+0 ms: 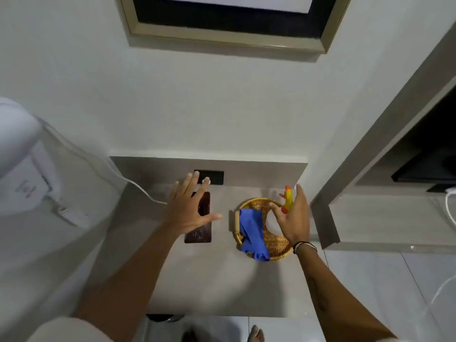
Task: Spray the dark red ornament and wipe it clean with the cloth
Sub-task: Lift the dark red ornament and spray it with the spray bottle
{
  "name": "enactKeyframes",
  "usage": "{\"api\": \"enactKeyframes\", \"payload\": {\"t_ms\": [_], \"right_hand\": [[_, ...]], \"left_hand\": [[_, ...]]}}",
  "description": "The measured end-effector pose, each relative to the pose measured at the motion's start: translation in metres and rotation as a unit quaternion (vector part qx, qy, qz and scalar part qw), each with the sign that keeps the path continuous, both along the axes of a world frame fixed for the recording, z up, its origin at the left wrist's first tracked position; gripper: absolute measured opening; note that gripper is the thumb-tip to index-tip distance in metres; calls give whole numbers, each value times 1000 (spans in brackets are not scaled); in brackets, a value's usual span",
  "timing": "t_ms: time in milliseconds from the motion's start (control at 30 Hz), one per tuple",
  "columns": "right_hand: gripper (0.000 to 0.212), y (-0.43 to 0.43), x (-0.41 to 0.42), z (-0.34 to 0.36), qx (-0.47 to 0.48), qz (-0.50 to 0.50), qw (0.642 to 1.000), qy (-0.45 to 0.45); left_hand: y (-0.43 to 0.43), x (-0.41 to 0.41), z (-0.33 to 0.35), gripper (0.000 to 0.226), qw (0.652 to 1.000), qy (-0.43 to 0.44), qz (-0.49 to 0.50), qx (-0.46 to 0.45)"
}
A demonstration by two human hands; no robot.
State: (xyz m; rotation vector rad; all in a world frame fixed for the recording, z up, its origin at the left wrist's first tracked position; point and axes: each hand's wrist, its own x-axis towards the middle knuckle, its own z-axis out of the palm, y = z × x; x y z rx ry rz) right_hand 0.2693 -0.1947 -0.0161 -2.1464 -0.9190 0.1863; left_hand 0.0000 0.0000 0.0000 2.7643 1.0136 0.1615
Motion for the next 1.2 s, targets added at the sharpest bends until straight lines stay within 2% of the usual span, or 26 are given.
{"api": "enactKeyframes", "payload": {"t_ms": [67, 133, 300, 400, 533, 633, 767, 867, 967, 1067, 1200], "right_hand": [[76, 1, 2, -8, 24, 8, 997, 70], [70, 3, 2, -20, 14, 2, 995, 95], [50, 21, 6, -37, 30, -43, 989, 139], [48, 27, 8, -35, 39, -41, 992, 108], [50, 29, 10, -19, 105, -18, 992, 66], [36, 25, 5, 4, 161, -2, 986, 34], [34, 12, -26, 43, 243, 52, 965, 84], [31, 6, -54, 54, 201, 81, 964, 154], [29, 8, -86, 46, 107, 134, 973, 154], [27, 13, -119, 37, 77, 193, 952, 223], [41, 29, -145, 29, 54, 260, 926, 269]], "left_hand": [[1, -4, -7, 129, 999, 37, -14, -26], [4, -10, -17, 126, 998, 48, -26, -14], [13, -9, -12, 111, 998, -13, -31, -59], [17, -17, -8, 107, 992, -38, -44, -112], [20, -46, -8, 108, 971, -101, -10, -214], [24, -69, -11, 114, 955, -127, 14, -270], [27, -89, -12, 120, 940, -143, 39, -306], [29, -97, -14, 120, 935, -148, 48, -318], [31, -102, -16, 120, 934, -151, 53, -320], [31, -104, -16, 120, 937, -145, 47, -313], [31, -103, -15, 120, 949, -144, 31, -280]]}}
